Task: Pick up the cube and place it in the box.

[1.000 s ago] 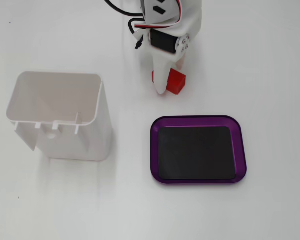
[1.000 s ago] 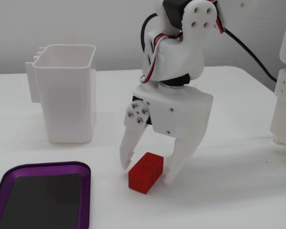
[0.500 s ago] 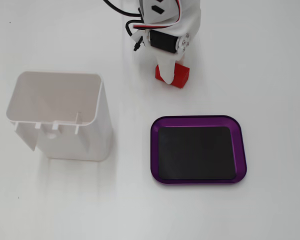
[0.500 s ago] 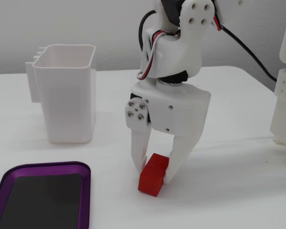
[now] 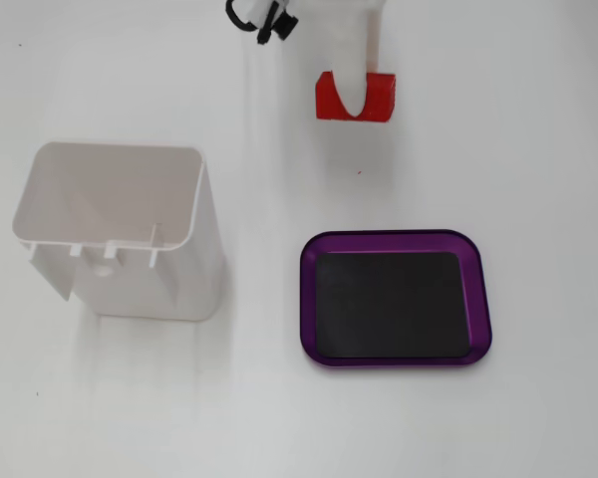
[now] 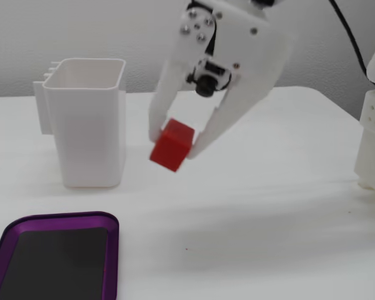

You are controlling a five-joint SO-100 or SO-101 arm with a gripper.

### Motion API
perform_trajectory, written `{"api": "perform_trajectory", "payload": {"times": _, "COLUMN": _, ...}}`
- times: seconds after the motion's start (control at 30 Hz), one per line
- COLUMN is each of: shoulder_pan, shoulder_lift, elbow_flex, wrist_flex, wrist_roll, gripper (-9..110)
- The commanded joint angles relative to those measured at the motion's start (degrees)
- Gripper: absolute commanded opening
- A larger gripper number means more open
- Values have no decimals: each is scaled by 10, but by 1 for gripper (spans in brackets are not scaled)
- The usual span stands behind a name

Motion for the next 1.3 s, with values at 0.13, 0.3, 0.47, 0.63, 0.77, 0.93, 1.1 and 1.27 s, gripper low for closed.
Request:
{"api": "perform_trajectory", "payload": {"times": 0.13, "shoulder_pan": -44, "shoulder_lift": 129, "elbow_flex": 70, "wrist_flex": -241, "wrist_roll": -112, "gripper": -1}}
{"api": "perform_trajectory", "payload": {"times": 0.3, "shoulder_pan": -105, "shoulder_lift": 69, "elbow_flex": 168, "wrist_flex": -428, "wrist_roll": -167, "gripper": -1}}
{"api": "perform_trajectory", "payload": {"times": 0.47, "shoulder_pan": -107, "shoulder_lift": -86, "elbow_flex": 116, "wrist_flex": -475, "wrist_roll": -168, "gripper": -1}}
{"api": "perform_trajectory", "payload": {"times": 0.63, "shoulder_pan": -98, "shoulder_lift": -212, "elbow_flex": 21, "wrist_flex": -471, "wrist_roll": -137, "gripper": -1}}
{"api": "perform_trajectory", "payload": {"times": 0.77, "shoulder_pan": -75, "shoulder_lift": -266, "elbow_flex": -25, "wrist_flex": -471, "wrist_roll": -133, "gripper": -1}}
{"api": "perform_trajectory", "payload": {"times": 0.93, "shoulder_pan": -67, "shoulder_lift": -283, "elbow_flex": -30, "wrist_flex": -476, "wrist_roll": -138, "gripper": -1}}
{"api": "perform_trajectory", "payload": {"times": 1.1, "shoulder_pan": -39, "shoulder_lift": -287, "elbow_flex": -23, "wrist_flex": -478, "wrist_roll": -139, "gripper": -1}}
{"api": "perform_trajectory", "payload": {"times": 1.27, "shoulder_pan": -19, "shoulder_lift": -288, "elbow_flex": -23, "wrist_flex": -479, "wrist_roll": -139, "gripper": -1}}
